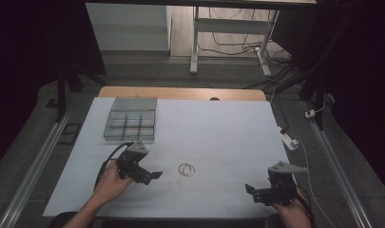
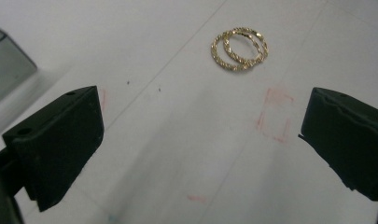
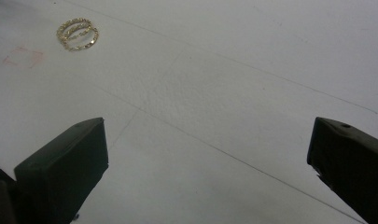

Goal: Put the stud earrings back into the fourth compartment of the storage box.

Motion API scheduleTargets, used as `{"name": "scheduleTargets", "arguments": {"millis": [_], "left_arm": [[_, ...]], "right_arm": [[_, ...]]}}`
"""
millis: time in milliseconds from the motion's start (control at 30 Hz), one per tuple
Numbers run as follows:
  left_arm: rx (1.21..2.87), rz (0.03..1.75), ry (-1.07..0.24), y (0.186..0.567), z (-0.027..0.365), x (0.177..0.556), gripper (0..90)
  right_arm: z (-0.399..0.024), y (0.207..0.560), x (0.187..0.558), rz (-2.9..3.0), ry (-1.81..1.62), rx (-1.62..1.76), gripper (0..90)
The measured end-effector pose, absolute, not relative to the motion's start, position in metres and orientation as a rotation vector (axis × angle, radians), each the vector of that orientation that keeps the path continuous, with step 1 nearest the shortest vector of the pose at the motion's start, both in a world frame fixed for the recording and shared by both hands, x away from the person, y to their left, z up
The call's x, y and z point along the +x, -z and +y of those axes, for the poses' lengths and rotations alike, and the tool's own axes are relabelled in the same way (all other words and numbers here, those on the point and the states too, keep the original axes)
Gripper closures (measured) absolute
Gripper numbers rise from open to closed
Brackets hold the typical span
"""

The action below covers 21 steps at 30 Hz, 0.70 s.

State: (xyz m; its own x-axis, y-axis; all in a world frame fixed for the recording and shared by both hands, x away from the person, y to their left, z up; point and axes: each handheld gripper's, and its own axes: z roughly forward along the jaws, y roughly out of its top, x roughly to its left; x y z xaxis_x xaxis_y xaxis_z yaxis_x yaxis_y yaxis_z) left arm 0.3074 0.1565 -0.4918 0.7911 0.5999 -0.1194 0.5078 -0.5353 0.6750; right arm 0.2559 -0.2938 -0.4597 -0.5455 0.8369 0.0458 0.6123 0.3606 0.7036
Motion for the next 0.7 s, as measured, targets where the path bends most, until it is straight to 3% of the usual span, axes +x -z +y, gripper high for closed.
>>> {"name": "scheduleTargets", "arguments": {"millis": [700], "left_arm": [[2.293,0.814,-0.146,0.508,0.104,0.351,0.0]], "right_arm": [[-0.293,0.460,0.256,2.319,-0.968,1.275,0.0]]}}
